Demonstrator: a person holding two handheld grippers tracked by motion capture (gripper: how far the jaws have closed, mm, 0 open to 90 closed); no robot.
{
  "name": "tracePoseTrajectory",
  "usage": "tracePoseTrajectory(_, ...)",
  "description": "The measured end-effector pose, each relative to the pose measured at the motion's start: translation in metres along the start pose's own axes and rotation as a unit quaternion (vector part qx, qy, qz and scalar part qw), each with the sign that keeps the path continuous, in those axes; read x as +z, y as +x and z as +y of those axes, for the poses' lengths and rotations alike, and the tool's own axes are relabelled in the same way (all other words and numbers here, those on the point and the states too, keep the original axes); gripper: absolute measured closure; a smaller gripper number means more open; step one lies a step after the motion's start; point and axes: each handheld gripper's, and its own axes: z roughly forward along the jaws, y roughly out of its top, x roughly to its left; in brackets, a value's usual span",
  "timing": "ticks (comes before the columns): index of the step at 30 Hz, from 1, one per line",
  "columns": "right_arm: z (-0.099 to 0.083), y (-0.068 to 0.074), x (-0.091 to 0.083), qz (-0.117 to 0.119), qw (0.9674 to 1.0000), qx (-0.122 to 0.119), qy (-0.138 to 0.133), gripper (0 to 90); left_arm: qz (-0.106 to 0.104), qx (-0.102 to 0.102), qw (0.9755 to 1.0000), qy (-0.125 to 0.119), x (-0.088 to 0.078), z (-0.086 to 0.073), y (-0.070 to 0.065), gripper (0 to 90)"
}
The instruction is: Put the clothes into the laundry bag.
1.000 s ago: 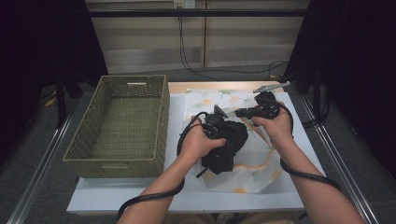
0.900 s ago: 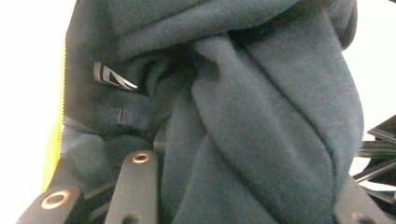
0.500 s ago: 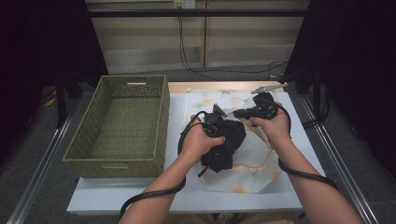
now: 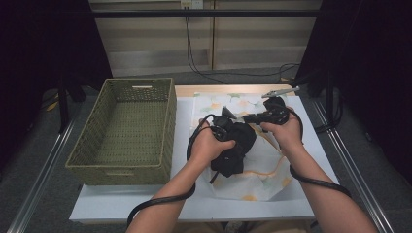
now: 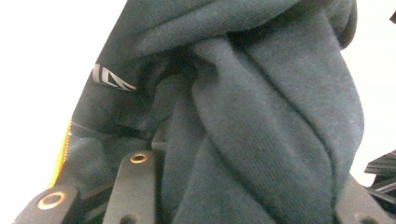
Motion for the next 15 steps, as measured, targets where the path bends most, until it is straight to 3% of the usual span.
tracePoseTrajectory(15,0.0011,0.0024,-0.0004,0.0,1.0,-0.004,0.0,90.0,0.01,-0.014,0.9998,-0.013,0.0034,0.0031,0.0043,55.4)
